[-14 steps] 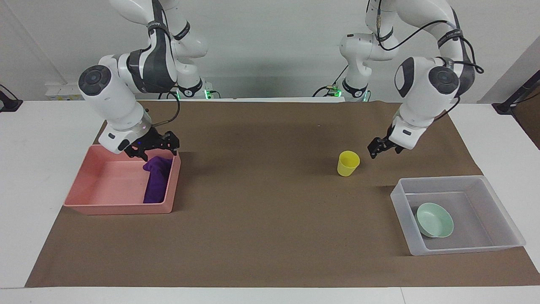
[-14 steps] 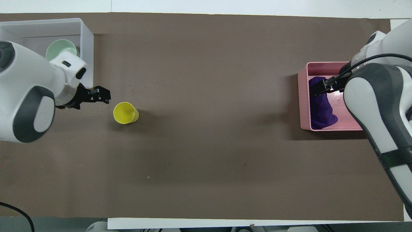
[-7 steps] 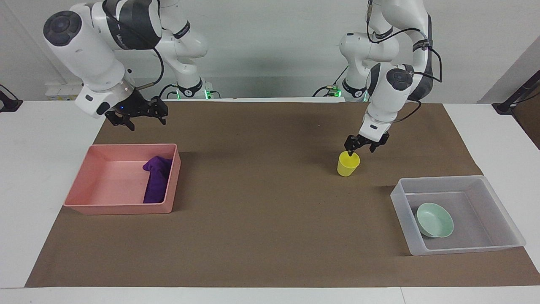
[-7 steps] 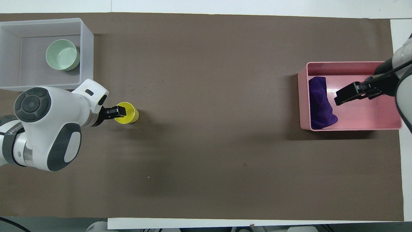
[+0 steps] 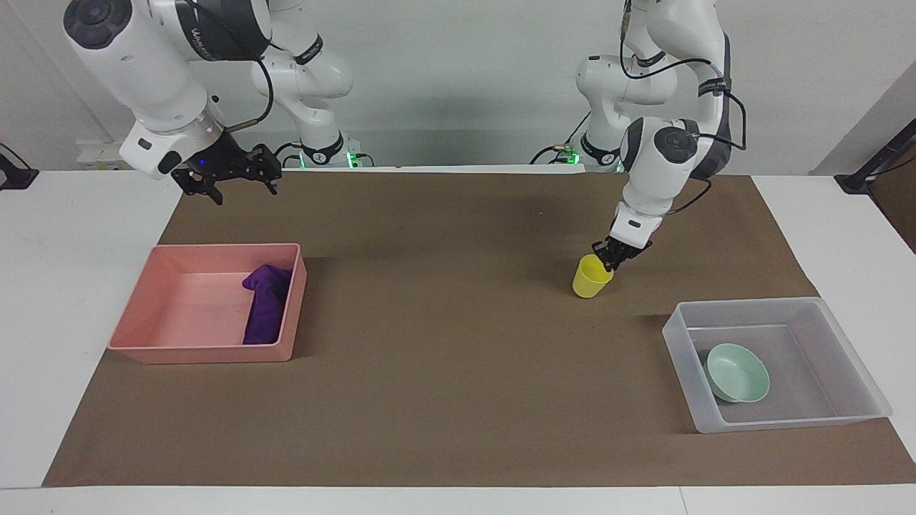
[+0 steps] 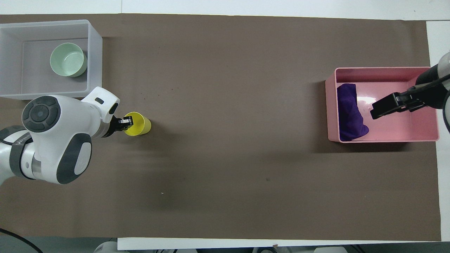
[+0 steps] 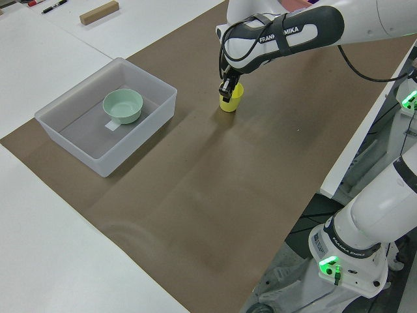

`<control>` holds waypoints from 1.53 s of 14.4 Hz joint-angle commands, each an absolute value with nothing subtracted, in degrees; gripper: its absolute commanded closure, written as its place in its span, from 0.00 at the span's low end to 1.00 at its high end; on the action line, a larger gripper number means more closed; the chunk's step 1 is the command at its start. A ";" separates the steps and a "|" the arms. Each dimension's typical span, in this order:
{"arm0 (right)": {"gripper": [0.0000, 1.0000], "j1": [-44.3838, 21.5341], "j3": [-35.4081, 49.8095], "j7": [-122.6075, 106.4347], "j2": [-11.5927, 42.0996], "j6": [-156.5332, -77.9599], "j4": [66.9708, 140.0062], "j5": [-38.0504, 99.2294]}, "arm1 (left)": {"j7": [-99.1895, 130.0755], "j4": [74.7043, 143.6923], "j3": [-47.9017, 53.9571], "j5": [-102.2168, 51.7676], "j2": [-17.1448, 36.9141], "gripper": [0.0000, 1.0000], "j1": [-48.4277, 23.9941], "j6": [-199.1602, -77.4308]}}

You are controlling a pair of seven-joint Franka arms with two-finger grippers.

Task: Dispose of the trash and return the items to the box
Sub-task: 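Lift the yellow cup with the left gripper into the clear bin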

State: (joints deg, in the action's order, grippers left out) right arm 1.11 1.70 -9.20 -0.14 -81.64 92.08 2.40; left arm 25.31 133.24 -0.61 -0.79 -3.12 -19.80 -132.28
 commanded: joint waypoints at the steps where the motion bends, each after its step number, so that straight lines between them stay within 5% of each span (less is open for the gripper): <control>1: 0.01 1.50 2.20 -8.44 -1.58 -81.21 93.16 1.58 | 26.19 133.60 -0.88 -1.05 -3.43 0.98 -19.86 -133.59; 6: 0.00 1.49 2.20 -8.17 -2.19 -81.12 94.39 1.58 | 27.60 117.45 -1.05 -1.14 0.00 1.00 -18.38 -124.48; 11: 0.01 1.06 2.28 -8.17 -2.29 -82.62 94.75 1.49 | 28.83 97.76 -1.58 -1.32 7.81 1.00 -7.15 -117.24; 16: 0.00 0.97 2.29 -8.17 -2.29 -82.62 94.83 1.32 | 28.13 97.21 -1.50 -0.35 14.66 1.00 0.86 -125.93; 22: 0.01 1.05 2.29 -8.09 -2.29 -83.93 94.83 0.00 | 24.61 100.01 -1.58 -0.26 18.81 1.00 1.85 -133.84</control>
